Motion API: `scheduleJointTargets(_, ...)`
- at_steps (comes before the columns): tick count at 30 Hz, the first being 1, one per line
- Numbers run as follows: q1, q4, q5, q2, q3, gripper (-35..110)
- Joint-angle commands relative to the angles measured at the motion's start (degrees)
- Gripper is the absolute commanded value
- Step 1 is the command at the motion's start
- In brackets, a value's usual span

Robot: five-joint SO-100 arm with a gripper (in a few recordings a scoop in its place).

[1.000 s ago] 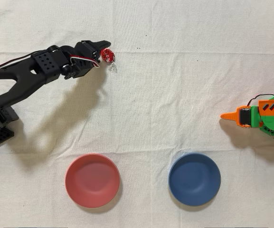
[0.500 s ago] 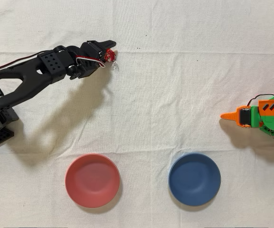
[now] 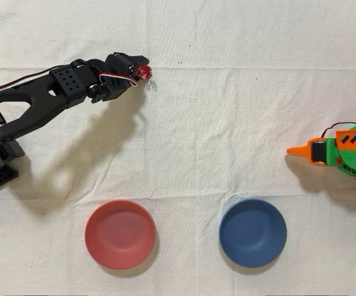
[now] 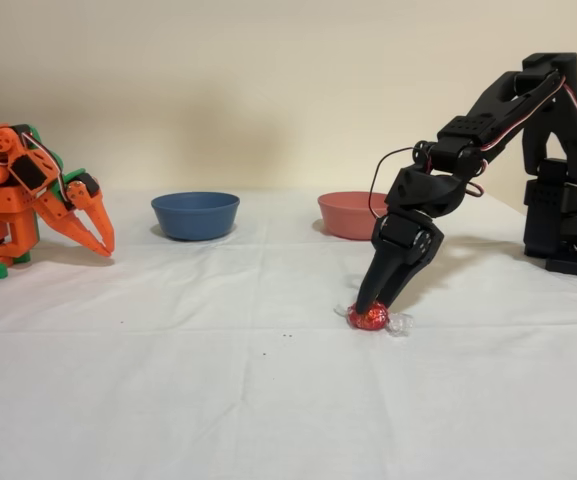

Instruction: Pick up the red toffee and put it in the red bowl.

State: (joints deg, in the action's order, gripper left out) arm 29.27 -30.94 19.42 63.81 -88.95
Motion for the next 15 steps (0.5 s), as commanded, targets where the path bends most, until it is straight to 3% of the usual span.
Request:
scheduleJointTargets(1, 0.26, 0.18, 0.35, 2.11, 1.14, 13)
scheduleJointTargets(15, 0.26, 1.14, 1.05, 2.99, -0.44, 5)
